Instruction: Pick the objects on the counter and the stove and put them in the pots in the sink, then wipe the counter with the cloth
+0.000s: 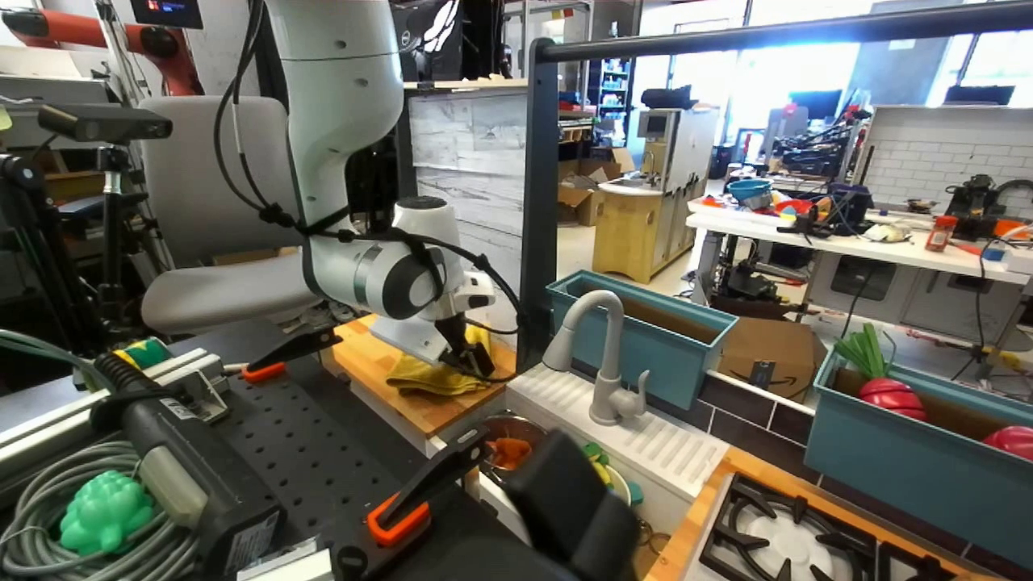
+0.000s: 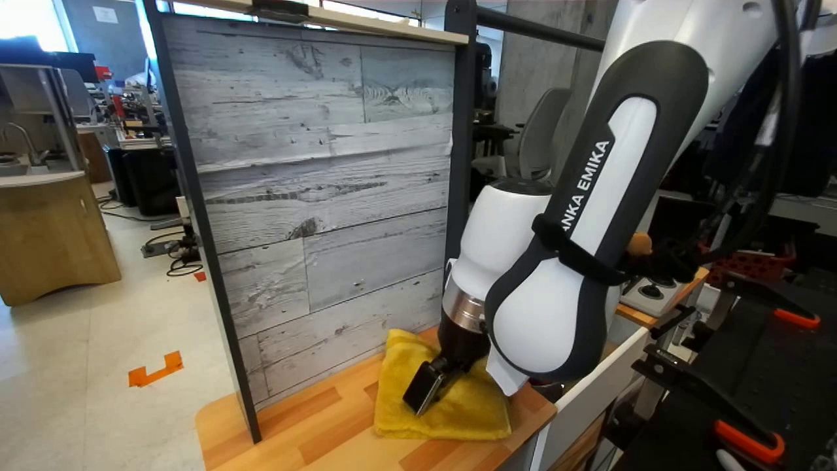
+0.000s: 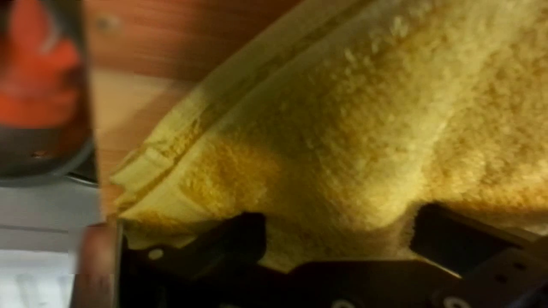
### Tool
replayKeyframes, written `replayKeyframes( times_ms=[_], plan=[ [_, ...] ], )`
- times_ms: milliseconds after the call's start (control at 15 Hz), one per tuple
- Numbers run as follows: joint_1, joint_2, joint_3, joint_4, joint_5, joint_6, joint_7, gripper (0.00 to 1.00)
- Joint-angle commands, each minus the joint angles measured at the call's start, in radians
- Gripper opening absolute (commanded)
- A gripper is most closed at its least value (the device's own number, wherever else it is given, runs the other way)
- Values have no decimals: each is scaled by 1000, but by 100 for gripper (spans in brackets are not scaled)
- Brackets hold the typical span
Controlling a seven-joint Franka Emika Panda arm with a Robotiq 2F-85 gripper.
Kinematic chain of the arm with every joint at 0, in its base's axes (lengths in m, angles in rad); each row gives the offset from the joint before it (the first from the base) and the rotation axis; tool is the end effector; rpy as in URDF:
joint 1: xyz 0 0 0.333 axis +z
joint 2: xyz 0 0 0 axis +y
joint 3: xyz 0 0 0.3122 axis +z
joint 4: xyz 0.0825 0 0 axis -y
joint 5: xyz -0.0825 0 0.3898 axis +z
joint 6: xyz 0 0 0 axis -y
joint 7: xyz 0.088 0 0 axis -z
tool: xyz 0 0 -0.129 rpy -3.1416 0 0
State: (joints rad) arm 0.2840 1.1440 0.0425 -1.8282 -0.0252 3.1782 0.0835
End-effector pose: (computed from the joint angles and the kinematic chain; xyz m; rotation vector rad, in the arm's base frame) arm 0.5464 0.1896 -0.0908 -3.0294 -0.3643 -0.3000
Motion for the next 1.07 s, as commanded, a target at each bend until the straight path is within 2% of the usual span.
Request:
replayKeyframes(
  times_ms=[0, 200, 400, 533, 733, 1000],
  plan=[
    [65, 65, 77, 49, -29, -31, -52, 100],
    [173, 95, 62, 155, -14, -108, -26, 100],
    [189, 103, 53, 219, -14, -183, -9, 100],
    [115, 75, 82, 162, -12, -191, -27, 100],
    [26, 16, 76, 18, 7, -118, -18, 100],
    [-129, -30, 87, -105, 5, -30, -48, 100]
  ],
)
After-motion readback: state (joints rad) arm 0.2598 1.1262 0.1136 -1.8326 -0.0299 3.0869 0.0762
